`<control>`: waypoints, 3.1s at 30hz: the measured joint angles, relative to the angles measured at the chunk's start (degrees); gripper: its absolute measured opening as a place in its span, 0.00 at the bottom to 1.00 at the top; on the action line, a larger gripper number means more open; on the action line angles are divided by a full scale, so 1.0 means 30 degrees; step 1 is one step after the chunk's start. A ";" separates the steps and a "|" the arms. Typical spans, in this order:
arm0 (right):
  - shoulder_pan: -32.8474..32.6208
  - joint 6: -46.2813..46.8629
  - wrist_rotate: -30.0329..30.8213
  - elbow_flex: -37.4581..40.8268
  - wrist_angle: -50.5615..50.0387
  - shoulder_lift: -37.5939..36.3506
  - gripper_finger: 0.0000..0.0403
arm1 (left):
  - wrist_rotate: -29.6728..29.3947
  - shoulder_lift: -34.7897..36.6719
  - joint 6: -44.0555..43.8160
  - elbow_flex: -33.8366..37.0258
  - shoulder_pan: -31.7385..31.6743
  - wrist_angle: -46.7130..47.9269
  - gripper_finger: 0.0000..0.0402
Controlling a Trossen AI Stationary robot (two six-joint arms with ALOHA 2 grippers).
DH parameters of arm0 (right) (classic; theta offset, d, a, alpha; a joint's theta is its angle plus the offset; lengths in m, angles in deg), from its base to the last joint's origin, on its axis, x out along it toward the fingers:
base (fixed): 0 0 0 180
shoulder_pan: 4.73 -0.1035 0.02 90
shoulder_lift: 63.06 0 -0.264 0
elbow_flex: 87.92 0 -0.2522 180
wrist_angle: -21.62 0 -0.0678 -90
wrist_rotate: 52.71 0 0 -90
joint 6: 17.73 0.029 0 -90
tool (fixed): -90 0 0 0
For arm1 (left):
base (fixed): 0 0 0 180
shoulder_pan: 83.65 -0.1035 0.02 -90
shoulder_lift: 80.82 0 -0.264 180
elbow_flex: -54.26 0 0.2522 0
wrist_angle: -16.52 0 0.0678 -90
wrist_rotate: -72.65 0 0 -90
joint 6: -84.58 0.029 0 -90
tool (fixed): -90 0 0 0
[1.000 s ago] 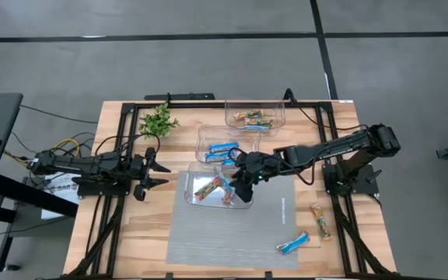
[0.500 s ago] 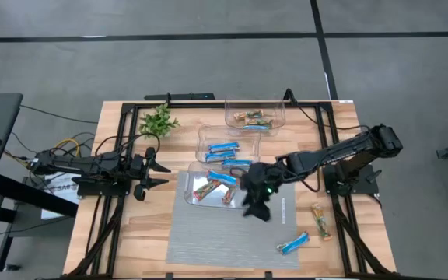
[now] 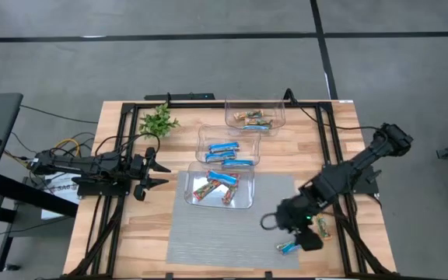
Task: Pick and place Granola Bars by type
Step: Put the red granola bar into the bottom transparent bin
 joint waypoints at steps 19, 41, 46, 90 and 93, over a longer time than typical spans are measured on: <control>-0.4081 -0.0023 0.5981 0.0015 -0.4315 0.2520 0.54 | 0.0000 0.0000 -0.0005 0.0006 0.0001 -0.0006 0.42; -0.5069 0.1689 0.5939 0.0007 -0.1003 0.8174 0.52 | 0.0001 -0.0007 -0.0035 0.0000 0.0000 -0.0006 0.42; -0.4984 0.1998 0.5994 0.0015 -0.1017 0.8109 0.38 | 0.0006 -0.0006 -0.0009 0.0007 0.0000 0.0001 0.42; 0.2945 0.0053 0.5863 0.0015 1.4596 0.0413 0.08 | 0.0000 0.0000 -0.0052 0.0000 -0.0003 0.0000 0.42; 0.3875 -0.1039 0.5885 0.0015 1.4596 0.0413 0.07 | 0.0000 -0.0002 -0.0006 0.0000 -0.0002 0.0001 0.42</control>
